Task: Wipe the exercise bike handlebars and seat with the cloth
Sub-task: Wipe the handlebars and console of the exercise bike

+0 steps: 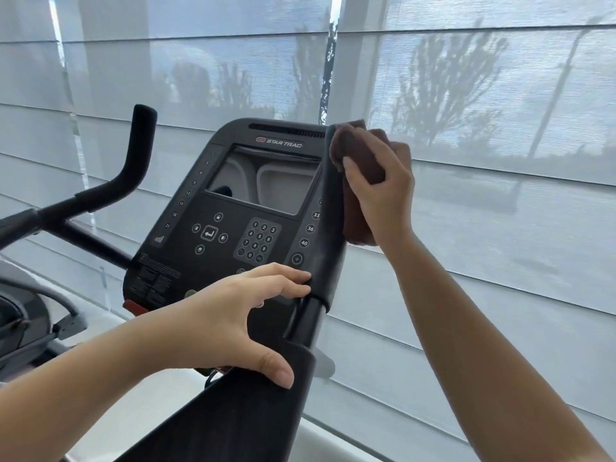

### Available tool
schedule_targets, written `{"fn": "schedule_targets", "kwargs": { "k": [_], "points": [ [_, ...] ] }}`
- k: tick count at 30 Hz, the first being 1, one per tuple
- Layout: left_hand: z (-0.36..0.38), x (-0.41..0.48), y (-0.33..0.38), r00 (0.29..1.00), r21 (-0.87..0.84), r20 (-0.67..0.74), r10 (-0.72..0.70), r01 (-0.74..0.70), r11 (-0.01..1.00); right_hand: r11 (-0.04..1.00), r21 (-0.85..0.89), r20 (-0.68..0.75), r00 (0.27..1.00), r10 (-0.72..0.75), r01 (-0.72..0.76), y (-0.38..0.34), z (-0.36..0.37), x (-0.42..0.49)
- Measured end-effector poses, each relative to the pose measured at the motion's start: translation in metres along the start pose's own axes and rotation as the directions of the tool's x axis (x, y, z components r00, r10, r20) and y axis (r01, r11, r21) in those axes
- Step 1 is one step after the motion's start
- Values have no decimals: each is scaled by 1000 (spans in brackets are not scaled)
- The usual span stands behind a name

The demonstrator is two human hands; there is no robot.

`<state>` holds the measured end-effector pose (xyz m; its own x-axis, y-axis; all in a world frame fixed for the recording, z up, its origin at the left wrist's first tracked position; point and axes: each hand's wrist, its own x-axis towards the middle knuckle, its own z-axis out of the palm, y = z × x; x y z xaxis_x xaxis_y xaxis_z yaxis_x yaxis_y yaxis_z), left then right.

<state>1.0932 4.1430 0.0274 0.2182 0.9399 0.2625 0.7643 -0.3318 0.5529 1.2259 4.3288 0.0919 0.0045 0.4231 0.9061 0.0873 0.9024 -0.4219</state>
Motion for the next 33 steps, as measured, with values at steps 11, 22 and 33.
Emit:
{"fn": "schedule_targets", "kwargs": {
  "k": [11, 22, 33],
  "points": [
    [3, 0, -1, 1000, -56, -10, 16, -16, 998, 999, -3, 140, 990, 32, -32, 4, -20, -54],
    [-2, -7, -7, 999, -47, -4, 47, -47, 998, 985, -169, 402, 912, 77, -8, -23, -32, -96],
    [-6, -13, -26, 989, -218, 114, 95, -69, 974, 805, -551, 463, 883, 76, 220, -51, -4, -23]
  ]
}}
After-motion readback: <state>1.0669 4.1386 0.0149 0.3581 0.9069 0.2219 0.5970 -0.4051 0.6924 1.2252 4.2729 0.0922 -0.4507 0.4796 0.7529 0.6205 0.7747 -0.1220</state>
